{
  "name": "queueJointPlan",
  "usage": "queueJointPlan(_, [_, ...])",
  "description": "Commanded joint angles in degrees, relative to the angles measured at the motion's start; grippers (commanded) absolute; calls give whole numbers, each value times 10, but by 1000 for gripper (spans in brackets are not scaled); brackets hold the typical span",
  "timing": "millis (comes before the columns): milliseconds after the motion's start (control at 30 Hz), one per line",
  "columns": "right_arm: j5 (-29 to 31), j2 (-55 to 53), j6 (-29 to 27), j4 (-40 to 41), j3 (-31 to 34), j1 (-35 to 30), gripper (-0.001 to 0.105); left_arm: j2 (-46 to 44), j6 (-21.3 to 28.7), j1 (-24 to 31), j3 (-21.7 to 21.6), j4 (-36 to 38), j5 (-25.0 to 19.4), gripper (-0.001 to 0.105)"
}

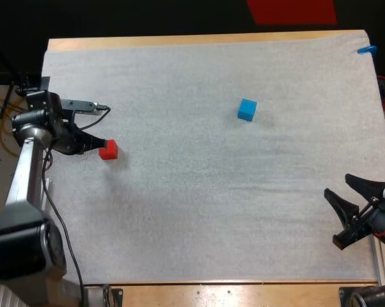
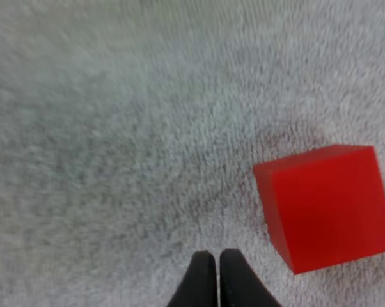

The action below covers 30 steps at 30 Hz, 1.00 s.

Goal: Stack red cube on blue cube

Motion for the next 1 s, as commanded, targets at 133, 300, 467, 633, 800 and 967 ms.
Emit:
queueJointPlan(133, [4,1,-3,-4,-5,0,47,46,-15,0,-36,20,7,0])
queueJointPlan(300, [11,1,-3,-4,-5,0,47,67,-26,0,-44,18,7,0])
queueJointPlan(467, [12,1,-3,-4,-5,0,47,84,-36,-1,-44,23,7,0])
queueJointPlan(633, [12,1,-3,-4,-5,0,47,85,-36,-22,-44,27,18,0])
queueJointPlan(800, [12,1,-3,-4,-5,0,47,85,-34,-60,-44,26,20,0])
queueJointPlan(967, [12,1,-3,-4,-5,0,47,85,-34,-97,-44,22,21,0])
